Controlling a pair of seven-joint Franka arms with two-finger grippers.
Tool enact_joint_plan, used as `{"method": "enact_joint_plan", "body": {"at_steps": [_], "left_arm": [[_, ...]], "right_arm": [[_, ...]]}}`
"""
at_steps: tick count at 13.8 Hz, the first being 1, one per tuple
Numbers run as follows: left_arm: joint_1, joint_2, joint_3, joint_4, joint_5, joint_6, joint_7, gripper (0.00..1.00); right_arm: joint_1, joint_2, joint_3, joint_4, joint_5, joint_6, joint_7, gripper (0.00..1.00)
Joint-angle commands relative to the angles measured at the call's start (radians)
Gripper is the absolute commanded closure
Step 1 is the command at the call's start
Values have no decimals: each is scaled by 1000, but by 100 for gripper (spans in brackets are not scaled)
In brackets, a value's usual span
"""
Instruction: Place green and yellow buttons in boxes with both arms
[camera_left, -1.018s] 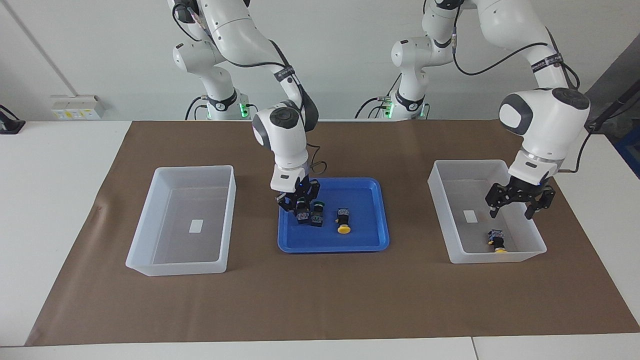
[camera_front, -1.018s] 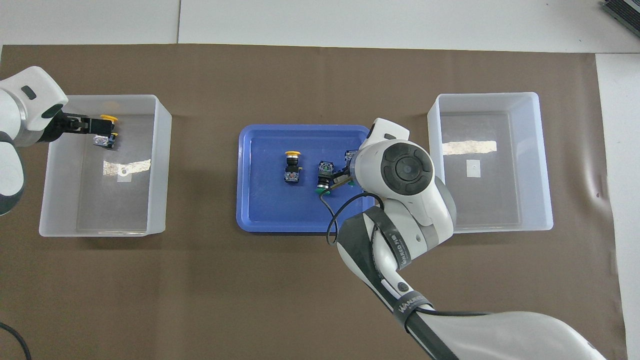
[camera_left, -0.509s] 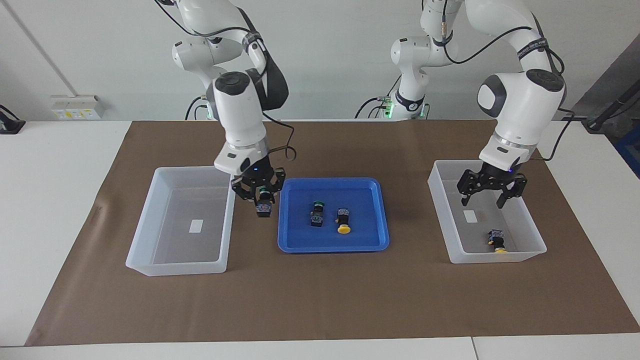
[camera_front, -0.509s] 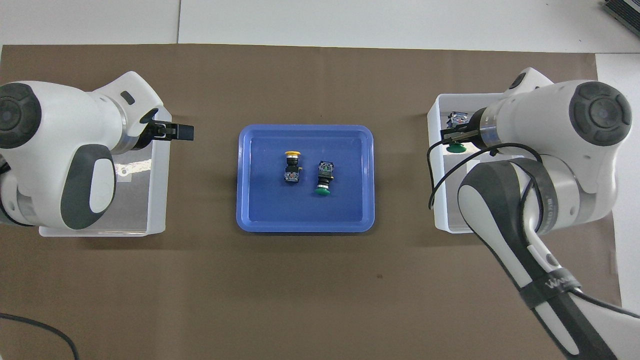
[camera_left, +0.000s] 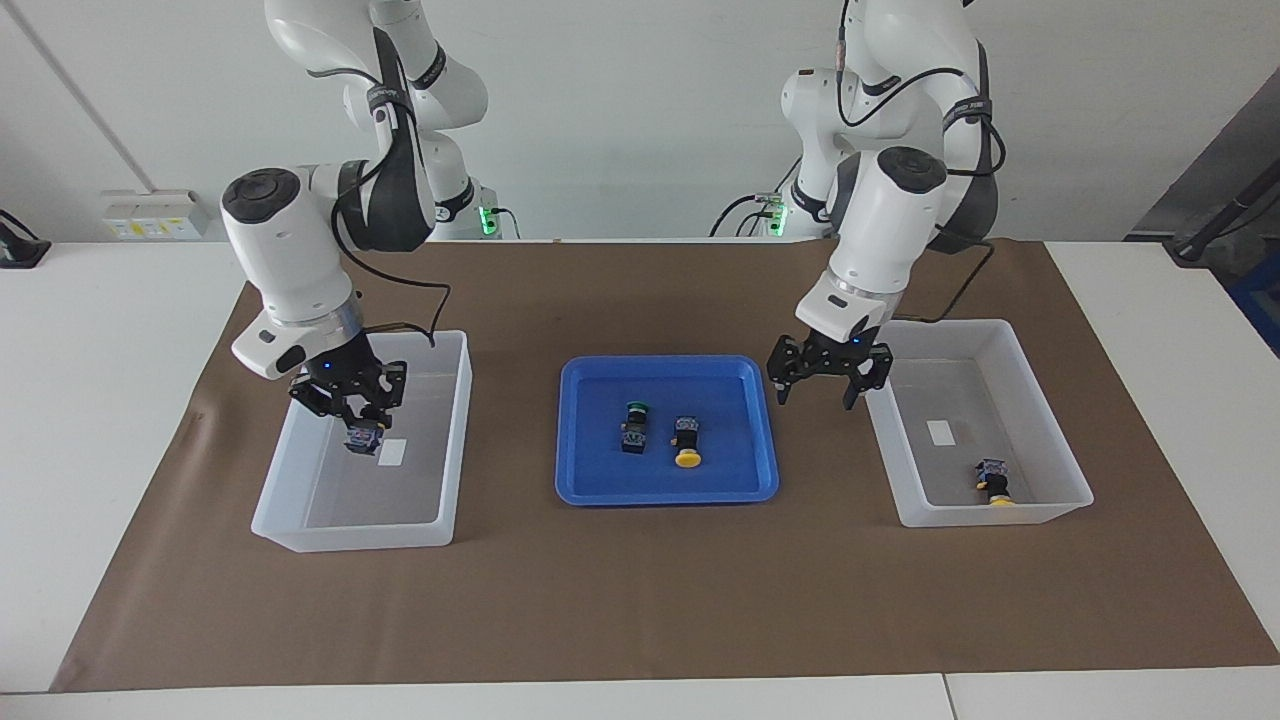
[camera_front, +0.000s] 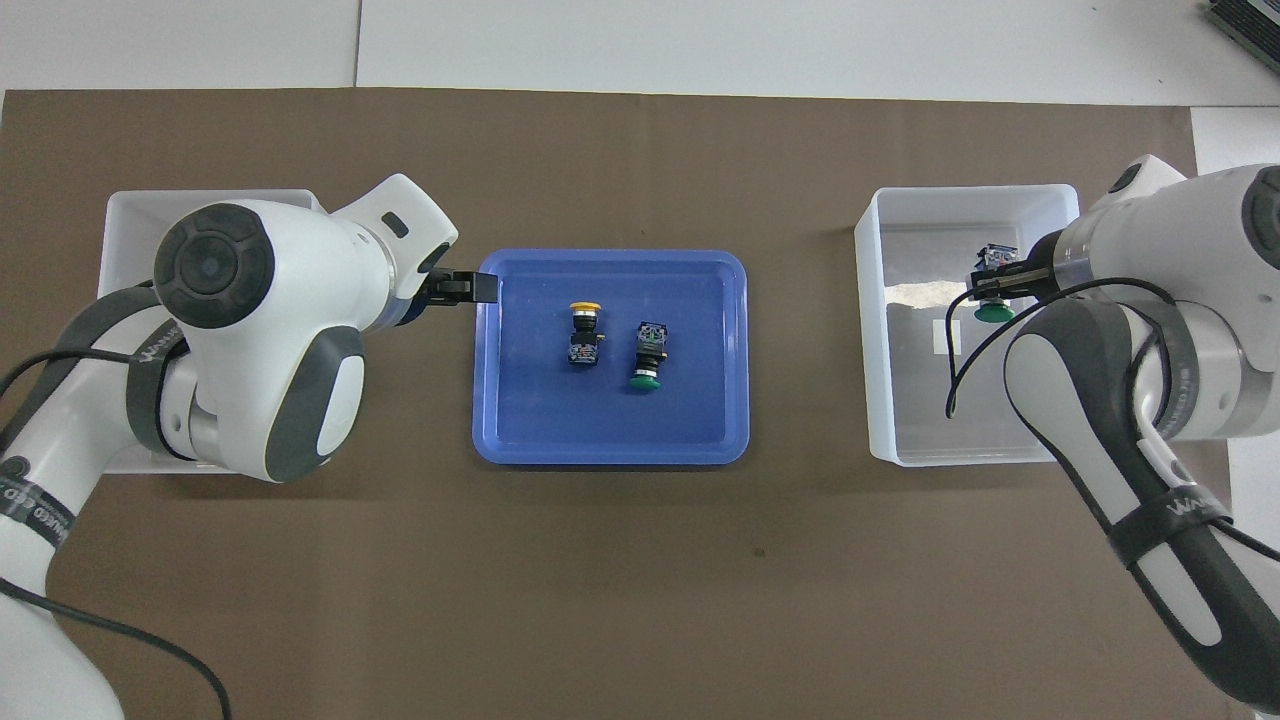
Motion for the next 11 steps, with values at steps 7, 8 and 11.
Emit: {"method": "enact_joint_plan", "body": {"at_steps": [7,8,11], "left_arm": [[-142,234,15,107,44,133,-163,0],[-145,240,15,98,44,153,-163,0],[-162,237,12,66,43,157,-164,0]], "right_arm": [[-22,86,15,-99,17,211,35,72],[-22,86,15,-103,17,228,37,26],[-21,77,15,-88,17,219,37,0]]}}
